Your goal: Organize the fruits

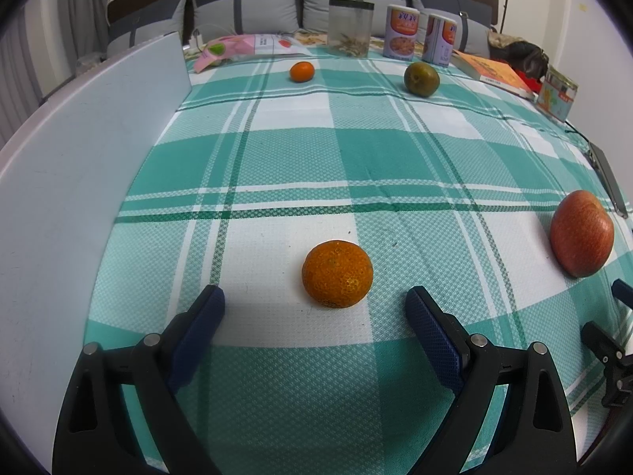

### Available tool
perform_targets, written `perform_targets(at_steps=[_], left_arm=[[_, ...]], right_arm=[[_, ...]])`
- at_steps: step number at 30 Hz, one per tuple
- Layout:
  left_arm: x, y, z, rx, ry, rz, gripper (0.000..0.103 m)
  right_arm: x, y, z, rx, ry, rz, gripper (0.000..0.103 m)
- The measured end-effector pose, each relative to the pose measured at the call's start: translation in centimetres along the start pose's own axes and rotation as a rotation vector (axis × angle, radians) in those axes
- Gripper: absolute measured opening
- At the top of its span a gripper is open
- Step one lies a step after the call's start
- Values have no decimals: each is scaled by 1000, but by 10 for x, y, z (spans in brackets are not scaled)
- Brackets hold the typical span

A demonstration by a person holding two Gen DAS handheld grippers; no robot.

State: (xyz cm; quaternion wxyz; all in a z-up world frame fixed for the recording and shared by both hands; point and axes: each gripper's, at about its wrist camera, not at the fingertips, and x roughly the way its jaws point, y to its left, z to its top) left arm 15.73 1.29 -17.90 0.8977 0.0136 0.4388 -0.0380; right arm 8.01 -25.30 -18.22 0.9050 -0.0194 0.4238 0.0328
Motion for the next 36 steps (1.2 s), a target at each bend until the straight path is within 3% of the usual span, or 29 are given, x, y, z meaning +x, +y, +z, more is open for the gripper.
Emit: perform_targets(at_steps=[31,34,36], left_arm=[[0,1,0,-3,1,-6,94],[-1,8,1,-20,5,-81,98],[-7,20,-1,-44,7,-172,98]], right_arm=[[-1,-1,-1,0,-6,2,103],[-1,-1,-1,0,-6,3,103],[-1,-1,-1,0,-6,2,103]])
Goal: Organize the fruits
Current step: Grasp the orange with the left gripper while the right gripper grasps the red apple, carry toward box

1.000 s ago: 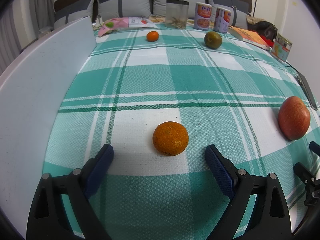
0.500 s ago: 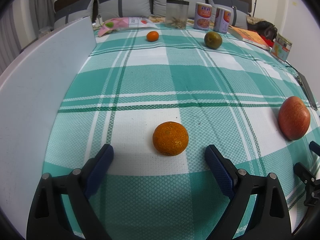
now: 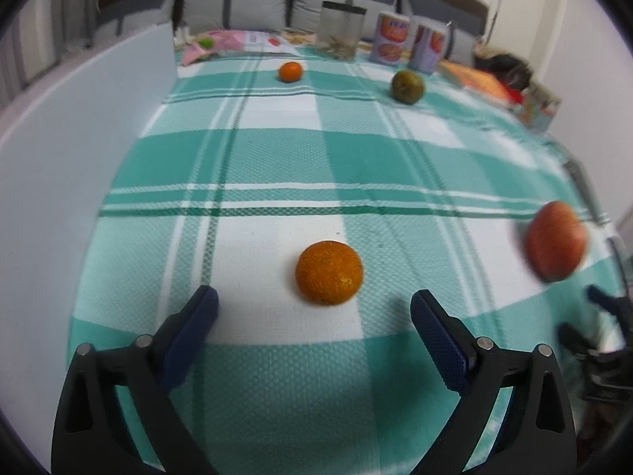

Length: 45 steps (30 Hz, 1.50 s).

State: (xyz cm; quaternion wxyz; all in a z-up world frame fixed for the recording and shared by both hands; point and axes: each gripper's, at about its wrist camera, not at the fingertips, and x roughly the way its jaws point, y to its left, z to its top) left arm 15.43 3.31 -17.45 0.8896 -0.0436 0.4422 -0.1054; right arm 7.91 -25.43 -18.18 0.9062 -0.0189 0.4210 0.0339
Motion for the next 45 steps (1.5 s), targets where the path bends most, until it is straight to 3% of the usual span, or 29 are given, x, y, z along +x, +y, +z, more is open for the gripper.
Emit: perform_targets(at_steps=[3,7,10,12,14,16,21,22,23,24,28,31,36,40,41,43,45], left_arm=[[-4,3,1,26,34,-41,97],[4,-17,14,136,66,33,96],[10,-19,22,112,78,47,90],[15,-19,23,102,115,34,41],[14,-23,23,138,112,61,30],[12,-23,23,140,124,58,29],[-4,-21,25,81,136,27,29],[-9,-21,26,71,136,19,29],[-16,-20,25,64,134,12,29],[-21,-20,25,59,130,7,29],[-49,-16,21,48,115,-13,29],[-79,-10,23,22,94,-55,29],[-154,23,53,-51,18,-130,29],[-209,81,84,-138,-62,-108,29],[-219,100,91,-165,-77,-88,29],[-233,148,99,-212,-97,20,29],[-230,191,100,-261,-75,109,29]], right_arm=[[0,0,0,0,-1,1,103],[0,0,1,0,5,7,103],[0,-3,7,-8,52,34,103],[-3,-11,14,26,94,84,103],[-13,-19,30,77,69,151,103],[-15,-16,49,47,70,172,103],[18,11,94,-94,216,194,102],[30,14,99,-104,256,170,95],[37,14,100,-105,291,150,78],[43,12,101,-96,327,149,69],[45,6,100,-27,356,183,67],[21,10,107,33,320,279,67],[-29,75,148,-61,254,427,67],[-64,153,189,-173,189,559,67],[-72,179,202,-210,175,598,67],[-81,233,220,-283,162,667,67],[-84,277,231,-348,155,696,67]])
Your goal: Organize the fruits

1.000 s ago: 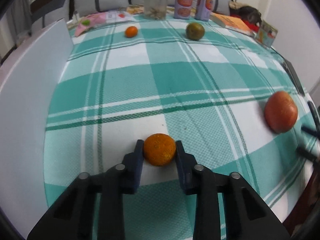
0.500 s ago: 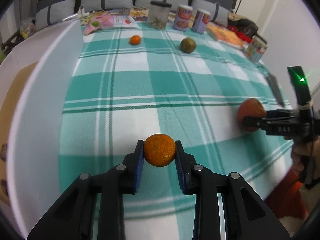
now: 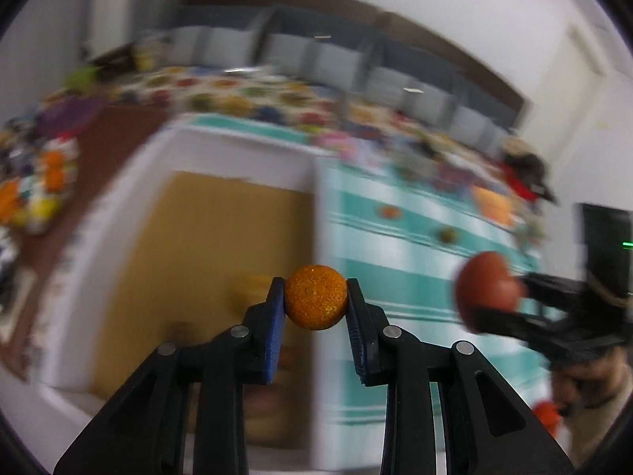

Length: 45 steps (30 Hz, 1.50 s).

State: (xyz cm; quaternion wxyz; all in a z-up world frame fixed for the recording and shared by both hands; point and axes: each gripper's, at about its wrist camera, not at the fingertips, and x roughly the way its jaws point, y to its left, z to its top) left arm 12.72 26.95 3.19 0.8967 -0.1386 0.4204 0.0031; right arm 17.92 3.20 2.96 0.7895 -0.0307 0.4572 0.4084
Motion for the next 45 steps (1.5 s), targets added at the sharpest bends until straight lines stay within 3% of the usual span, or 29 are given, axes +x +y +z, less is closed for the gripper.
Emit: perform_targets(at_steps=[2,6,10,15,17,19,21,26,28,31,35,38,41,44,45], left_arm=[[22,46,3,-73,50,92,29],[75,115,-9,-191,187,215,29],[115,155,-27,-287,302,261,30],[138,171,-45,-336,407,279,32],[137,173,-45,-341,415,275,40],[135,175,-46,-347,406,289,64],[129,175,-46,-357,379,296,68],[97,162,-46,-374,247,274,69],[81,152,-44,-365,188,267,73],[48,120,-43,-310,60,249,81],[14,53,-50,-191,-80,172,83],[1,-7,-66,-94,-122,68,86],[2,-67,-89,-3,-111,-48,88],[33,-132,-119,86,-19,-198,90],[46,-150,-128,110,8,-216,90]], right_arm=[[36,37,27,-87,24,17,67],[111,85,50,-199,100,41,67],[192,109,54,-321,204,-10,67],[266,106,54,-381,313,-76,67],[285,102,54,-386,347,-96,67],[298,98,53,-391,379,-122,67],[303,99,52,-391,413,-137,68],[263,98,69,-352,275,-110,81],[227,94,74,-311,190,-102,82],[166,76,65,-235,60,-79,93],[92,35,12,-158,-73,-123,103],[58,-14,-53,-101,-111,-267,103],[33,-70,-125,-8,-102,-427,103],[13,-123,-191,112,-61,-560,103],[5,-136,-207,148,-54,-588,103]])
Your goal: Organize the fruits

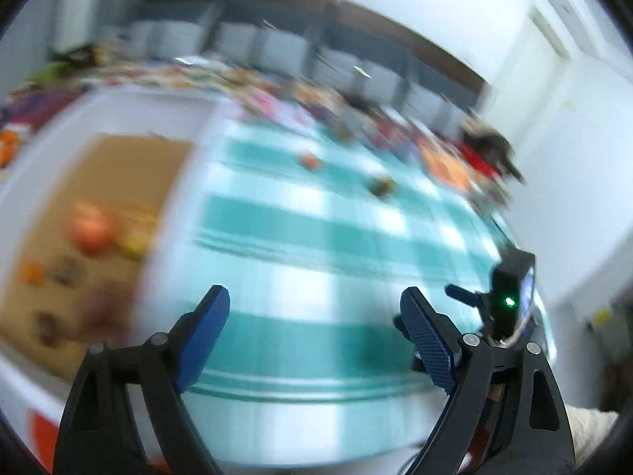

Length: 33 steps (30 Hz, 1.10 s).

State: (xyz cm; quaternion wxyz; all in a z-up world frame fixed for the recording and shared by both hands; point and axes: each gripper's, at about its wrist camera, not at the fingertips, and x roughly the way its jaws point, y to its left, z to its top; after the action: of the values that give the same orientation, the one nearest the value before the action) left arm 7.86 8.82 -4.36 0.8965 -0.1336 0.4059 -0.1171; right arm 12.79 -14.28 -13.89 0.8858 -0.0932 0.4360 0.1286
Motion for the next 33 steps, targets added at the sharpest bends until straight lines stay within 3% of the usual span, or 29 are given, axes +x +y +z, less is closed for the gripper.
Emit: perform_targets(at_steps=[4,9,13,19,21,26,33], left_arm=[[66,-39,-30,86,74,12,89],[121,-61,-42,195,102,81,89],[140,-70,-41,257,75,134,89],[167,-51,-39,176,101,162,90],[167,-52,-45,205,73,182,90],[173,-59,-47,246,93,204,95],[174,-60,-48,248,92,207,95]], right_arm=[[-9,-60,-44,133,-13,-103,103],[-7,-88,-68,222,-21,-130,103],[5,-98,-65,245,1,-119,103],[7,-97,-73,246,2,-127,103],[7,-97,-73,247,2,-128,103],[7,-97,-72,247,2,-128,103],[7,-97,-72,247,2,-129,103]])
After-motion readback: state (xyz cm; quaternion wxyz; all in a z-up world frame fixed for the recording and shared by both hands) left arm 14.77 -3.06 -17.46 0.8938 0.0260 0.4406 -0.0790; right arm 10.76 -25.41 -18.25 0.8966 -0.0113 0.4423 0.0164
